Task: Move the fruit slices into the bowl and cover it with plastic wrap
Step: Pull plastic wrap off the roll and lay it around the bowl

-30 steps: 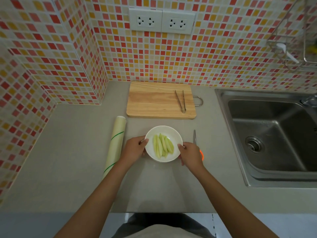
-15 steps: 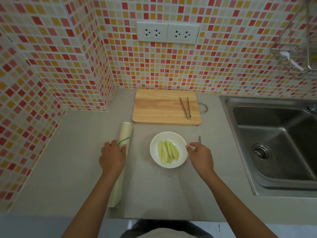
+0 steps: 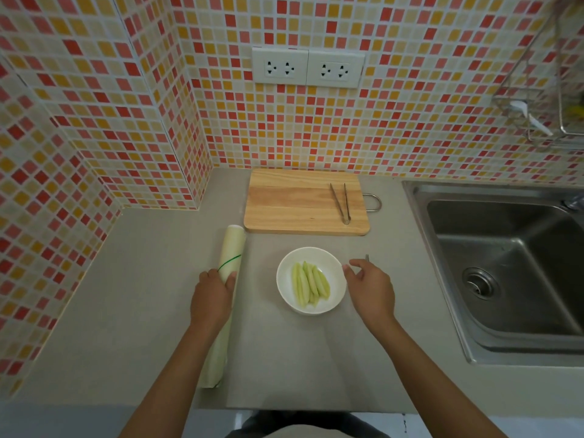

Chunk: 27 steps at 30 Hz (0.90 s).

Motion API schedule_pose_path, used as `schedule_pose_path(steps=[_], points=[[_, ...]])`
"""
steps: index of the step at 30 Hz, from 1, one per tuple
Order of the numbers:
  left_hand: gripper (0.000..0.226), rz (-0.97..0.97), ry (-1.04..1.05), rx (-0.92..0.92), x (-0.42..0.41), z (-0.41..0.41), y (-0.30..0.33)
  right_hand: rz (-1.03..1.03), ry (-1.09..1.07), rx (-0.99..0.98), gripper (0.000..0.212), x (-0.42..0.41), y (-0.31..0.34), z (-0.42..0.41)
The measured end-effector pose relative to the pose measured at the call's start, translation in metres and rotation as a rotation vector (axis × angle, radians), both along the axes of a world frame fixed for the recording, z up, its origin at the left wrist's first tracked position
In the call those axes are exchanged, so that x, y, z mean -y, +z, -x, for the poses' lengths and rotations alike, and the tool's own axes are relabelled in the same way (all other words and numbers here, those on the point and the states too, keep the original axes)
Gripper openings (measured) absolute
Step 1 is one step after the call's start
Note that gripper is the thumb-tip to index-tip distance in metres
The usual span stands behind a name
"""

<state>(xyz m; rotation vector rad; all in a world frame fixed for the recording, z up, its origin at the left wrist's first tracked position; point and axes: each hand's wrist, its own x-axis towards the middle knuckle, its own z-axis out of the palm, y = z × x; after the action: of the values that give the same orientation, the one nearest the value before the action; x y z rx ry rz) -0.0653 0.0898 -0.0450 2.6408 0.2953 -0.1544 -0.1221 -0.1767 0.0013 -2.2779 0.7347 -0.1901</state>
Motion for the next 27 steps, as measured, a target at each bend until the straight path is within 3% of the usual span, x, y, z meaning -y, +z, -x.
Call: schedule_pose_path(steps=[3,9,12,14,19,27], points=[[0.045,0.143,-0.032,0.092,0.003,-0.004,0.02,-0.041,0.005,0.084,0.032,-0.006,0.016,-0.007],[0.033,0.607,-0.125,0.191,0.041,-0.016,0.088,-0.533,0.145,0.193,0.018,-0.036,0.063,-0.039],[0.024,0.712,-0.146,0.207,0.065,-0.011,0.108,-0.719,0.144,0.185,0.02,-0.046,0.087,-0.062],[0.024,0.715,-0.164,0.209,0.077,-0.005,0.112,-0.779,0.135,0.19,0.023,-0.048,0.1,-0.078],[0.03,0.513,-0.172,0.202,0.091,0.006,0.109,-0.793,0.065,0.248,0.032,-0.043,0.114,-0.102],[0.036,0.506,-0.173,0.179,0.091,0.012,0.103,-0.841,-0.007,0.171,0.019,-0.032,0.106,-0.117]])
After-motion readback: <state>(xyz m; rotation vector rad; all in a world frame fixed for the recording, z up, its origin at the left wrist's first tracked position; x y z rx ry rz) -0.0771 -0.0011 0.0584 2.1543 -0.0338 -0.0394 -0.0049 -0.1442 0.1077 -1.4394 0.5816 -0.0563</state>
